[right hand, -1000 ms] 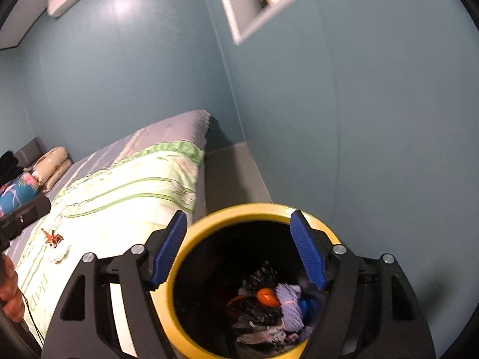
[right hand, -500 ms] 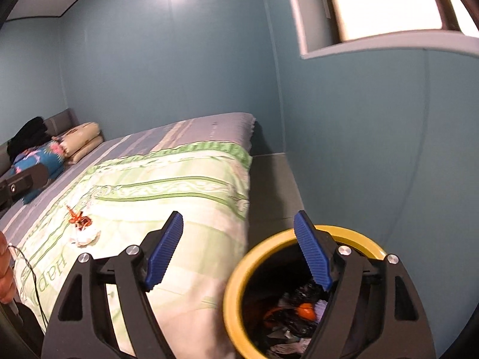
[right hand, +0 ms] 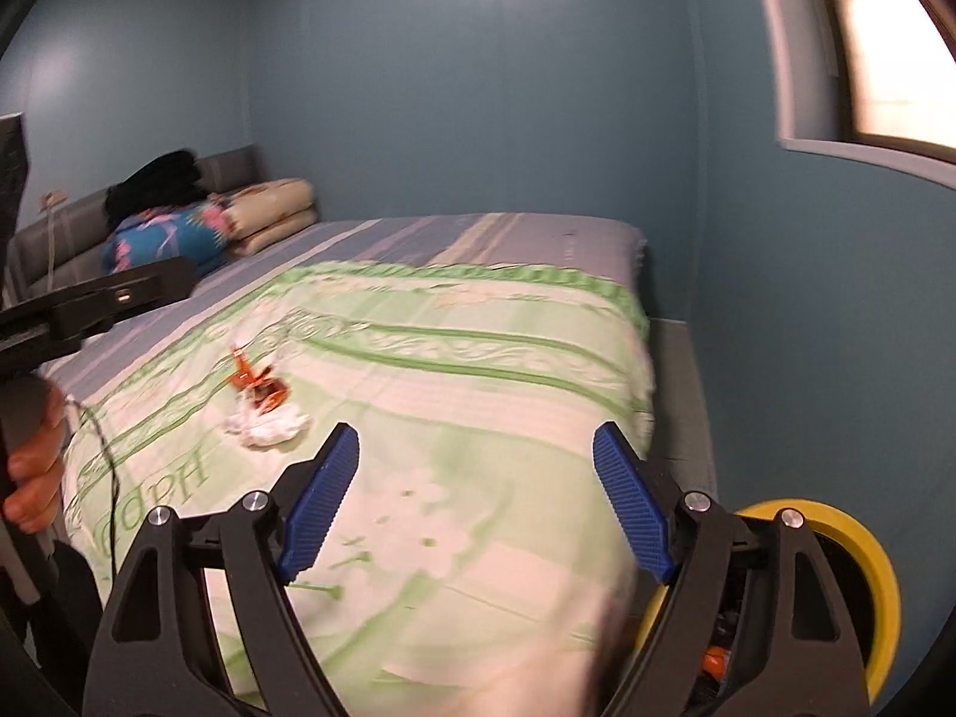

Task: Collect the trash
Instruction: 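Move both tools back from the bin to the wrapper and tissue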

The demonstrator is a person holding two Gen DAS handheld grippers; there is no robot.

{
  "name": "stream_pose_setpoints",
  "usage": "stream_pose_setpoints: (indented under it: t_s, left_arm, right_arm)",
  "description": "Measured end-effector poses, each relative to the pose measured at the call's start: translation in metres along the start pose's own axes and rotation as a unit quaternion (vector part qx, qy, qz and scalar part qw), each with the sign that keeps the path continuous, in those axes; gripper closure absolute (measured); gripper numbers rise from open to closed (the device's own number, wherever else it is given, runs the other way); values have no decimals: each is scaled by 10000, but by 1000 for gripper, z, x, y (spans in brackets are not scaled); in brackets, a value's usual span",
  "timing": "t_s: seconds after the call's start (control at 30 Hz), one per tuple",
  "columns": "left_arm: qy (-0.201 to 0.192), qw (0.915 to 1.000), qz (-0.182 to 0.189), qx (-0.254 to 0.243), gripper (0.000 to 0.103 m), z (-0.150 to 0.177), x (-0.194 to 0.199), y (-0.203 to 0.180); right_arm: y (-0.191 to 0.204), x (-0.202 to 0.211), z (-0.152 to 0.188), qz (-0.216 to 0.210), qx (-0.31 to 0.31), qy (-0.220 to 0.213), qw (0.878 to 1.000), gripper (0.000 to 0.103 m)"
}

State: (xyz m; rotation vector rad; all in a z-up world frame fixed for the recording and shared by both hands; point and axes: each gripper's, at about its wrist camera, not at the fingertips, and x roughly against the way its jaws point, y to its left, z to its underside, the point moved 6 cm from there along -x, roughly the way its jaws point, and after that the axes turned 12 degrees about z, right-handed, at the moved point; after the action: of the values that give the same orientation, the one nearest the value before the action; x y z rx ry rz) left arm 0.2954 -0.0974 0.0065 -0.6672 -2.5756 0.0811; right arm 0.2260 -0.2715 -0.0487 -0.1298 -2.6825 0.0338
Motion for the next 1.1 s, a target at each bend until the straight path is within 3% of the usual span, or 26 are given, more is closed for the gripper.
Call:
stream_pose_setpoints:
  t_s: [0.3, 0.67, 0.83, 1.1]
  left_arm:
    - [307, 9944, -931, 395, 11, 19, -1, 110]
    - [959, 9756, -1735, 944, 11, 54, -37, 229]
    - [1401, 9663, -1886, 1049, 11, 73, -69, 263]
    - [1840, 9597, -1866, 1016, 11, 84, -125, 286]
  right_arm:
    - [85, -37, -3, -610, 504, 195, 9967, 24]
    - [172, -94, 17, -1250, 1047, 542, 9851, 24]
    - [199, -117, 27, -1437, 1244, 692, 9793, 24]
    - [226, -157, 37, -1636, 1368, 903, 9728, 23]
